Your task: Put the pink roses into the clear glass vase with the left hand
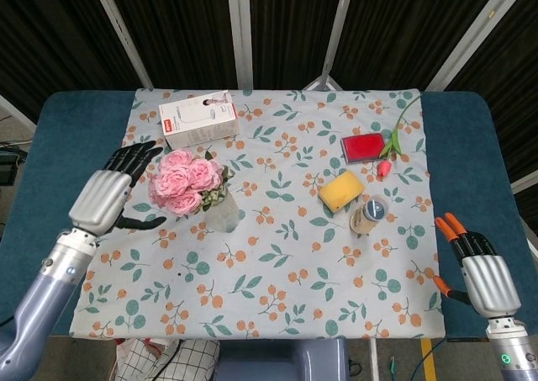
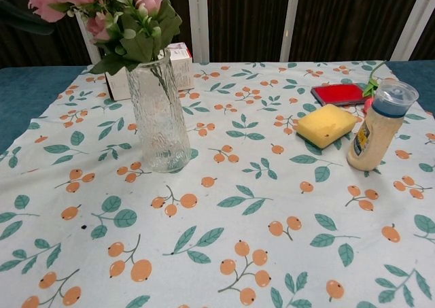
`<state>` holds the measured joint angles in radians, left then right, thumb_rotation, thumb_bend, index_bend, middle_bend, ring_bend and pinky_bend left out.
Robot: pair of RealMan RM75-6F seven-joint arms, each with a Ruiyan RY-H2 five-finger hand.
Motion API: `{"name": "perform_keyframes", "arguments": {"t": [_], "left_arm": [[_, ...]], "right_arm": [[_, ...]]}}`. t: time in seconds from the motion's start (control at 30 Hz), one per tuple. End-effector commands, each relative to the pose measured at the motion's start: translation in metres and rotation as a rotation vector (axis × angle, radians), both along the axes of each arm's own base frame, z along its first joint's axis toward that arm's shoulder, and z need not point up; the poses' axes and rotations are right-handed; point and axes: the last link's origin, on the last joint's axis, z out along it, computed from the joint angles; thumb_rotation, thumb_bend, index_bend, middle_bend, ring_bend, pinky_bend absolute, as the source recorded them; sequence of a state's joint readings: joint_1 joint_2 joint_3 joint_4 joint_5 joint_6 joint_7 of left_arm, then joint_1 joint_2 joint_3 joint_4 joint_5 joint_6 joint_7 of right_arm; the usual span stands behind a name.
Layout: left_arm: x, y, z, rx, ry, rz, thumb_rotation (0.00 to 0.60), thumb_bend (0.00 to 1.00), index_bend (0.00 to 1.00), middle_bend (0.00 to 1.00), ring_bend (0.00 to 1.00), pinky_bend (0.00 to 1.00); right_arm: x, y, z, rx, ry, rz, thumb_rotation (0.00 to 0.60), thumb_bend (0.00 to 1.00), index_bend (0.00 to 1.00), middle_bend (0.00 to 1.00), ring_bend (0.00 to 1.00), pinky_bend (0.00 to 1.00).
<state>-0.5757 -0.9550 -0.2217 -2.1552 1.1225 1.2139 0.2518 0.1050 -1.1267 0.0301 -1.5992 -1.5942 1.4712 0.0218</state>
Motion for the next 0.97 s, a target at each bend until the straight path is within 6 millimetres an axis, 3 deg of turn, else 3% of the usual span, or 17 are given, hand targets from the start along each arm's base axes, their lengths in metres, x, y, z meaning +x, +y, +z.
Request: {"name": "perform_keyframes", "arguments": {"t": [0.03,0.3,0.5,0.83,0.97], "left_arm": [[-0.031,-0.05,0.027,0.137,0.082,0.062,0.6,0.22,0.03,0.05,0.0,0.04],[-0.112,-0.119,0.037,0.312,0.026,0.168,0.6,0.23,0.04,0.04,0.0,0.04],[-0.162,-0.136,0.03,0.332,0.148,0.243,0.6,0.24,0.05,0.04,0.0,0.04],[-0.186,-0.141,0.01,0.313,0.113,0.278,0.6,0.24,0.05,0.04,0.0,0.04],[-0.187,-0.138,0.009,0.307,0.102,0.27,0.6,0.24,0.05,0.04,0.0,0.04]], "right_arm": [[0.001,0.001,0.0,-0.003,-0.004,0.0,0.6,0.27,0.11,0.07,0.17,0.17],[0.005,0.004,0.005,-0.027,-0.008,0.025,0.6,0.27,0.11,0.07,0.17,0.17],[0.007,0.006,0.006,-0.042,0.004,0.042,0.6,0.27,0.11,0.07,0.17,0.17],[0.009,0.01,0.011,-0.047,0.035,0.059,0.6,0.27,0.11,0.07,0.17,0.17],[0.01,0.01,0.012,-0.048,0.034,0.06,0.6,0.27,0.11,0.07,0.17,0.17]]}}
